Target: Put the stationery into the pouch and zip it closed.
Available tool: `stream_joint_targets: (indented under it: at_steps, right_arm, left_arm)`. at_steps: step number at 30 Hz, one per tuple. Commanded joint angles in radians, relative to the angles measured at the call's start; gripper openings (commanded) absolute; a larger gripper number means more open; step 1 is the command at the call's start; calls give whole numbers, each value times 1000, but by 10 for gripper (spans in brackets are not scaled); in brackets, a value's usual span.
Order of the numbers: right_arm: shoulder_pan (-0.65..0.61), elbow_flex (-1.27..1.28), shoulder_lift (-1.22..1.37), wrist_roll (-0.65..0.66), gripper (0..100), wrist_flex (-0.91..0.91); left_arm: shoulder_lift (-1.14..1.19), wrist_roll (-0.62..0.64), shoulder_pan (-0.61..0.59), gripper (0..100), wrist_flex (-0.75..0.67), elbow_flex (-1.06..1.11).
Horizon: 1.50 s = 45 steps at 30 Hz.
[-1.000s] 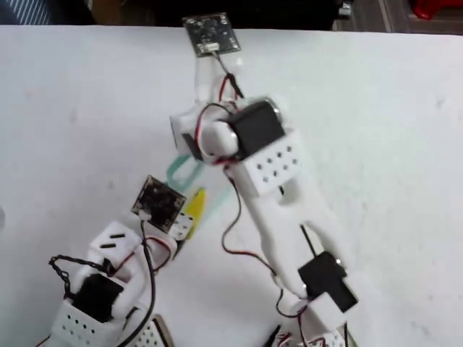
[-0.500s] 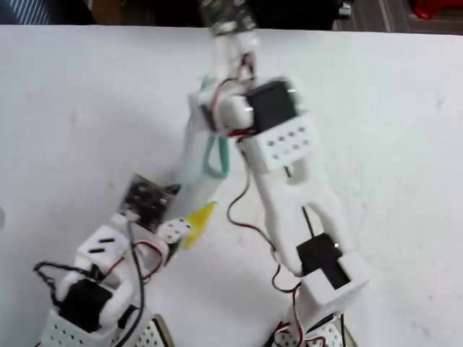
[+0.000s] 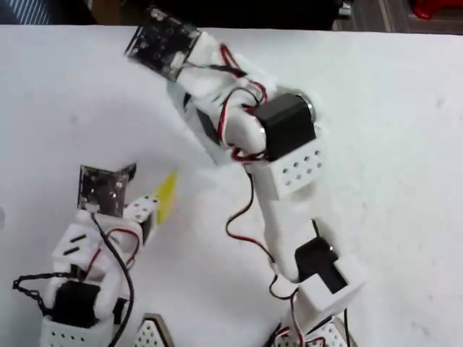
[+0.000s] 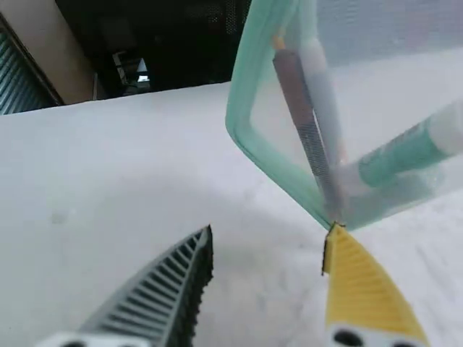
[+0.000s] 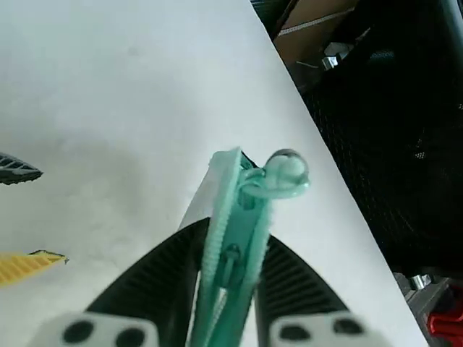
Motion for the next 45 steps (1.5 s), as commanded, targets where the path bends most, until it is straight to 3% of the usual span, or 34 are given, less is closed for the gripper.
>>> stream_joint_targets:
  at_steps: [1,9,14,19,26,29,31,38,45]
  right_arm:
    - [-7,34,-96,49,17,19]
    - [-4,427,-343,298,17,21]
    - [-13,841,-599,572,17,19]
    - [-85,1189,-826,801,17,16]
    - [-383,1367,-932,744,17,16]
    - [-433,1364,-940,712,17,16]
    - [-420,1361,-941,712,17,15]
    - [-153,1309,-941,710,17,-74]
    - [-76,1301,-941,703,17,-114]
  left_arm:
    - [-7,11,-13,264,-72,9]
    - [-7,18,-70,264,-69,-9]
    - [-7,143,-165,264,-74,-29]
    - [-7,186,-105,266,-71,-25]
    - [-7,180,119,266,-126,57]
    - [-7,180,166,265,-140,78]
    - [-7,173,191,265,-126,78]
    - [-7,-21,312,264,87,-31]
    - [-7,-28,242,264,153,-95]
